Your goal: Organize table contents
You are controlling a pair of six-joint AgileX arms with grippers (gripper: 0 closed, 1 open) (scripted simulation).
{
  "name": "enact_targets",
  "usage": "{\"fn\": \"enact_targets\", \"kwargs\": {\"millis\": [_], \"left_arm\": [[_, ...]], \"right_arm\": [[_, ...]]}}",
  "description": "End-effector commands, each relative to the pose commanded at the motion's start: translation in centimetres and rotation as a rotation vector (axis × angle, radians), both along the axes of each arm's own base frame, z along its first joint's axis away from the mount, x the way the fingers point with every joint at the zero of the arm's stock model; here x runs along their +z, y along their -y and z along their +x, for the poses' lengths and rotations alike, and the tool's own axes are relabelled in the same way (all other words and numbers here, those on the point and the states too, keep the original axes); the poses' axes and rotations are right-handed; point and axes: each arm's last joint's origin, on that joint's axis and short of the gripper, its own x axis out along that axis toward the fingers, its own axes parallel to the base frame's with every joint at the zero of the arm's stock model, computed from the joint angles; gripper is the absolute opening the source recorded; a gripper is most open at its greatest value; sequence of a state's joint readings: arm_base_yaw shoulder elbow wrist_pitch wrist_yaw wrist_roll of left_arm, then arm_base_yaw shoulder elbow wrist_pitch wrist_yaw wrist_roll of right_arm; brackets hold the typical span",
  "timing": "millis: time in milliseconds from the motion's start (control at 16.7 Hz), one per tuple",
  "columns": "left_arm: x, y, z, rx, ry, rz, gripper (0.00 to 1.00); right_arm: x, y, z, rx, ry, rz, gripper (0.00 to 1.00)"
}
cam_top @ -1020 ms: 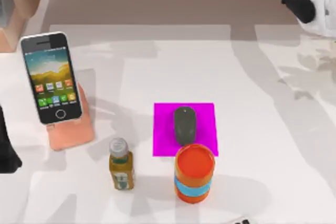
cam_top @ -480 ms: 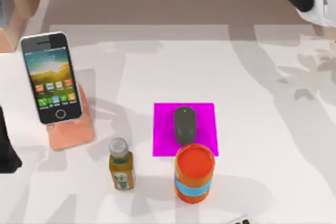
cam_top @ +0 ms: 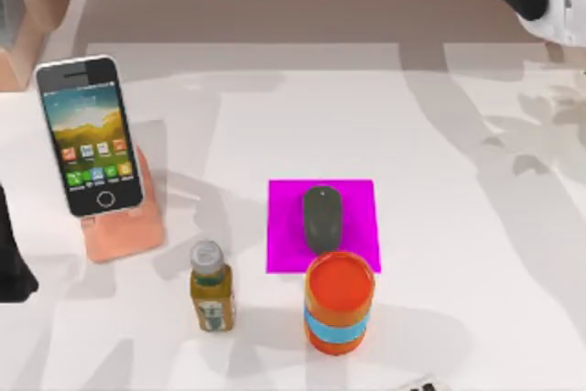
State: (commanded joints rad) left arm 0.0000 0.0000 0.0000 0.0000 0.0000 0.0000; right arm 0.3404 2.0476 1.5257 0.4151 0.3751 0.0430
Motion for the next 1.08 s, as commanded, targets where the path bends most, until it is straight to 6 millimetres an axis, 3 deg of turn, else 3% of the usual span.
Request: {"fn": "enact_targets", "kwargs": {"millis": [180,960,1080], "left_arm": [[0.00,0.00,0.00,0.000,0.000,0.000,1.00],[0.00,0.00,0.00,0.000,0.000,0.000,1.00],[0.00,0.00,0.00,0.000,0.000,0.000,1.00]], "right_arm": [[-0.05,0.00,0.02,0.000,-0.001,-0.001,0.00],[-0.05,0.00,0.02,0.000,-0.001,-0.001,0.98],[-0.05,0.00,0.02,0.000,-0.001,-0.001,1.00]]}}
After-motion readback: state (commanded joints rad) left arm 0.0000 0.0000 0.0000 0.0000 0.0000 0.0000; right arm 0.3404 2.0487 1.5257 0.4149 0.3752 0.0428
